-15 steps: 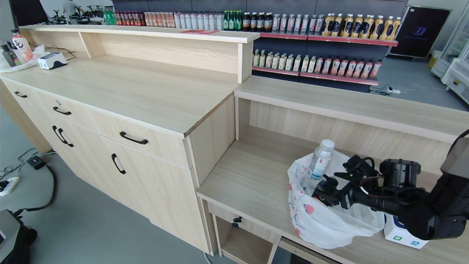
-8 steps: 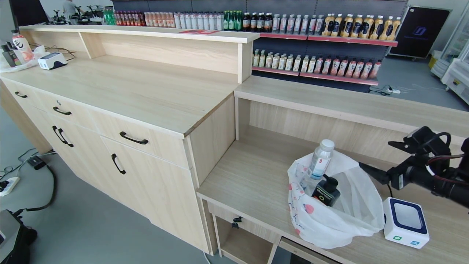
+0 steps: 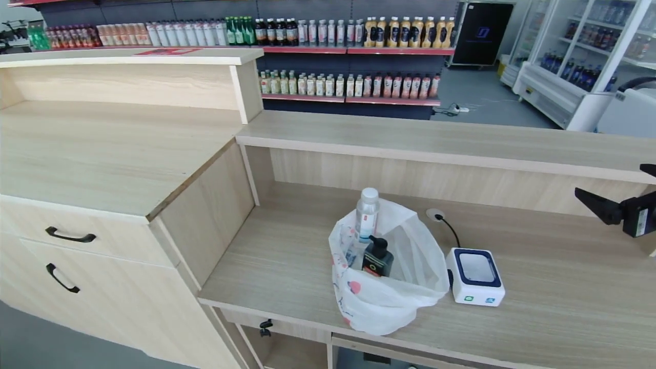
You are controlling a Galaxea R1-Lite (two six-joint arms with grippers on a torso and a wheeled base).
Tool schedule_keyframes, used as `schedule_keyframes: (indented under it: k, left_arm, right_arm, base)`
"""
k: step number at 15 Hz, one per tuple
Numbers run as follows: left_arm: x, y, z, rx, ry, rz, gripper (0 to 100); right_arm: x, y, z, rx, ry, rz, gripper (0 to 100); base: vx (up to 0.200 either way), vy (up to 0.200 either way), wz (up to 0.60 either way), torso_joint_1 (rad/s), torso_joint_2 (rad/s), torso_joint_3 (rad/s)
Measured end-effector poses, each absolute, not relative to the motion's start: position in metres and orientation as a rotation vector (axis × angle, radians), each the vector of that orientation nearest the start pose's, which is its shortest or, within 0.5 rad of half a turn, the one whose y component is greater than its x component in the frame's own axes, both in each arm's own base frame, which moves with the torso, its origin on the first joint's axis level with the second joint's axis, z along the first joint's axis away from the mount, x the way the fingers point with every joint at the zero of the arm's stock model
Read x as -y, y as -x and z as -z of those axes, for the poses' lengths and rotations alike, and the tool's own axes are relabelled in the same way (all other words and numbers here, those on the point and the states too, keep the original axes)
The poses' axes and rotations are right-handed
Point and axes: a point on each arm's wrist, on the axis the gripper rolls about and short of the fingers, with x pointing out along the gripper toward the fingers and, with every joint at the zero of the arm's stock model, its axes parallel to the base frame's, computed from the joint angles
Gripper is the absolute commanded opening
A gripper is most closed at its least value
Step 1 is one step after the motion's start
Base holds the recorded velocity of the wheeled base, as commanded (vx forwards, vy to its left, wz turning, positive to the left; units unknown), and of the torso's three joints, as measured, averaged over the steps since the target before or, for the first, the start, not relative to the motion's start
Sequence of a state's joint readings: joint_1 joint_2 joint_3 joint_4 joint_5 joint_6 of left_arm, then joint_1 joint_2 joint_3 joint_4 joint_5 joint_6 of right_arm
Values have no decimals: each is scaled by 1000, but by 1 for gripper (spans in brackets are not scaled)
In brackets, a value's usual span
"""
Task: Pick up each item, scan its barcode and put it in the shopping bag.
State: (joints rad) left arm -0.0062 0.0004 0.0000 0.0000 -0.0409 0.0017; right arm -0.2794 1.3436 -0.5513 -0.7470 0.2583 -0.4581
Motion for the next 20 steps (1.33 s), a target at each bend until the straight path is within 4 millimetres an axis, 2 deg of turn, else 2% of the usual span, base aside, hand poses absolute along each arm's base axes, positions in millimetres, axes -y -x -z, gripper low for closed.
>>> schedule_keyframes:
  k: [3,5,7,12,14,16,20]
  left_arm:
    - [1,23,-75,0,-2,46,100]
    - [1,23,-75,0,-2,47,100]
    - [1,23,-75,0,-2,46,100]
    - [1,23,-75,0,-2,46,100]
    - [1,23,-75,0,-2,47,100]
    - [1,23,-75,0,-2,47,100]
    - [1,23,-75,0,-2,47,100]
  right_arm:
    - [45,-174,-215,-84,298,153,100]
    - [33,-154,-204,-91,143,230,100]
    - [22,-127,-183,-126,105,210,100]
    - [4,-35,-113,-293,19,126,100]
    - [1,-9,-96,-243,0,78,100]
    - [1,7,-81,-201,-14,24,100]
    - [2,15,-77,-103,-21,10,100]
  base:
    - [0,0,-400,0,2,2]
    - [0,0,0,0,0,0]
    - [0,0,0,0,0,0]
    - [0,0,0,0,0,0]
    - [0,0,0,0,0,0]
    - [0,0,0,0,0,0]
    - [0,0,0,0,0,0]
